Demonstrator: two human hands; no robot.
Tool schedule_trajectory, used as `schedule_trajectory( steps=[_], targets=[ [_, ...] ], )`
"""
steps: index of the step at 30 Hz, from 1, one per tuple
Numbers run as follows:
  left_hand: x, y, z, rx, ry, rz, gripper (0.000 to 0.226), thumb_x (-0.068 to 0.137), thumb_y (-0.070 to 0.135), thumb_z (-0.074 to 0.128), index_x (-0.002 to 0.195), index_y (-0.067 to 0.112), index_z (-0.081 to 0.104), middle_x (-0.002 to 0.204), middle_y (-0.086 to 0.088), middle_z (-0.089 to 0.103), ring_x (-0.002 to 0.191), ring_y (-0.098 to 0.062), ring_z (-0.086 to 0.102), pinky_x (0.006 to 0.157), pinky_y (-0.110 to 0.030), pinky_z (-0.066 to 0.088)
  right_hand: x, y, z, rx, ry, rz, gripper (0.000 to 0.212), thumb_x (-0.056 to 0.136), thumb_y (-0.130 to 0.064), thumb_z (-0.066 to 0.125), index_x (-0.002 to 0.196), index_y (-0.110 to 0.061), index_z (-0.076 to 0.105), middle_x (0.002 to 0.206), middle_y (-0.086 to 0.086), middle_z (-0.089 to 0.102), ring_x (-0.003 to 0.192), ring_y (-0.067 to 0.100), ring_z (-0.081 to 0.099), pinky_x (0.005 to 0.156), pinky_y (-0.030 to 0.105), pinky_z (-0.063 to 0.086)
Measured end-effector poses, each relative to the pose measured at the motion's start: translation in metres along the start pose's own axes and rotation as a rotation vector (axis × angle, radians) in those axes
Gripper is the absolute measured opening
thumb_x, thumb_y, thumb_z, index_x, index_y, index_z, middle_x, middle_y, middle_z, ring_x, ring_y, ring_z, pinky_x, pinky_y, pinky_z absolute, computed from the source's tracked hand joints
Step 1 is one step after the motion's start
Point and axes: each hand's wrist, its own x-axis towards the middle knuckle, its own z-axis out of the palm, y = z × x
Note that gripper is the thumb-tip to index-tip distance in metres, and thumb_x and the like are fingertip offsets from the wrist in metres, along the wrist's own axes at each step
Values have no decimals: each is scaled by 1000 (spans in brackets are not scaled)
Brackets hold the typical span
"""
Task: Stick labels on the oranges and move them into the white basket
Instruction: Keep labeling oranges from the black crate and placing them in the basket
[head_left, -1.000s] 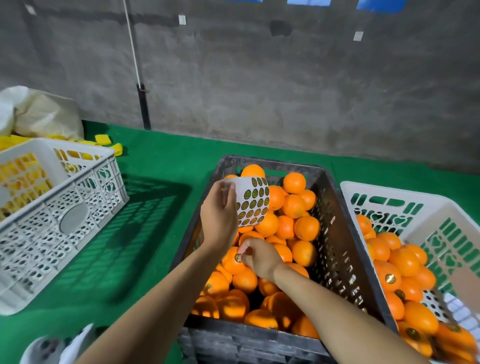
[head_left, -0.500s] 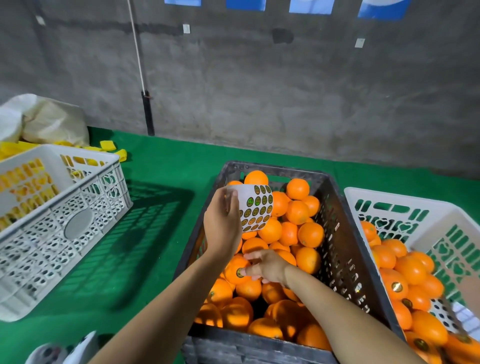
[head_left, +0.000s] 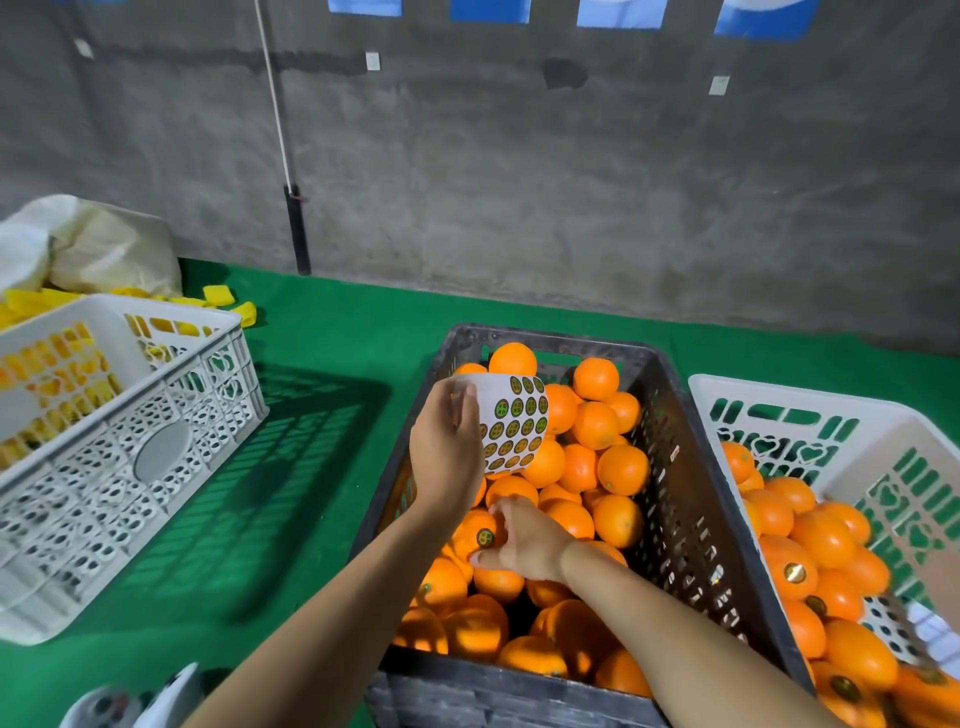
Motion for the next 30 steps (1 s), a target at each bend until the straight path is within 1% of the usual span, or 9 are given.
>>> schedule_trajectory(
  steps=[3,6,9,13,17,21,23,27,30],
  targets=[
    [0,0,0,-2,-6,-2,17,103,30,50,102,19,62,84,9,64,74,-1,58,62,-30,46,0,1,-1,94,11,19,70,83,-40,79,140,-17,46,144,9,45,126,25,51,102,33,44],
    [0,-1,0,-1,-12,2,18,103,30,50,104,18,63,88,9,66,77,0,60,62,-27,46,-2,5,-5,254,4,31,69,84,-35,80,142,-16,48,147,7,47,122,20,52,88,21,43],
    [0,-1,0,5,-17,-2,18,103,30,50,106,18,63,90,9,67,78,2,60,62,-24,46,-4,4,-6,216,-41,28,76,77,-38,85,140,-20,45,140,4,49,117,18,52,87,24,45],
    [0,-1,0,0,-15,-7,18,103,30,51,106,19,64,89,13,66,81,5,60,63,-22,44,-4,4,-5,198,-108,22,93,76,-51,81,149,-21,33,147,4,41,131,23,46,103,31,43],
    [0,-1,0,-10,-14,3,18,103,30,50,103,18,63,85,11,64,77,3,59,60,-25,45,-2,2,-3,316,-30,63,63,92,-47,67,143,-18,44,144,9,48,114,22,55,99,35,48],
    [0,-2,0,-22,-17,0,17,103,30,50,98,18,62,78,8,63,68,-2,57,57,-30,43,-2,4,0,208,73,-12,44,91,-42,69,125,-18,55,119,4,61,107,19,58,94,31,49],
    [0,-3,1,-24,-19,1,17,103,30,50,96,19,61,75,7,61,65,-4,55,57,-34,43,-3,4,-1,177,64,-66,49,87,-42,75,126,-18,56,121,2,60,111,18,57,96,31,48],
    [-1,-1,0,-15,-32,-8,17,103,31,50,93,21,60,72,6,60,63,-6,54,55,-36,41,-4,9,-3,38,13,-105,75,80,-34,83,143,-19,46,141,2,52,131,20,49,108,32,42],
    [-3,-2,0,-17,-44,-6,17,103,32,50,91,24,59,74,6,62,64,-8,55,56,-38,43,-4,10,-6,92,-27,-70,83,73,-36,87,143,-25,43,141,0,51,131,18,48,106,30,43]
  ],
)
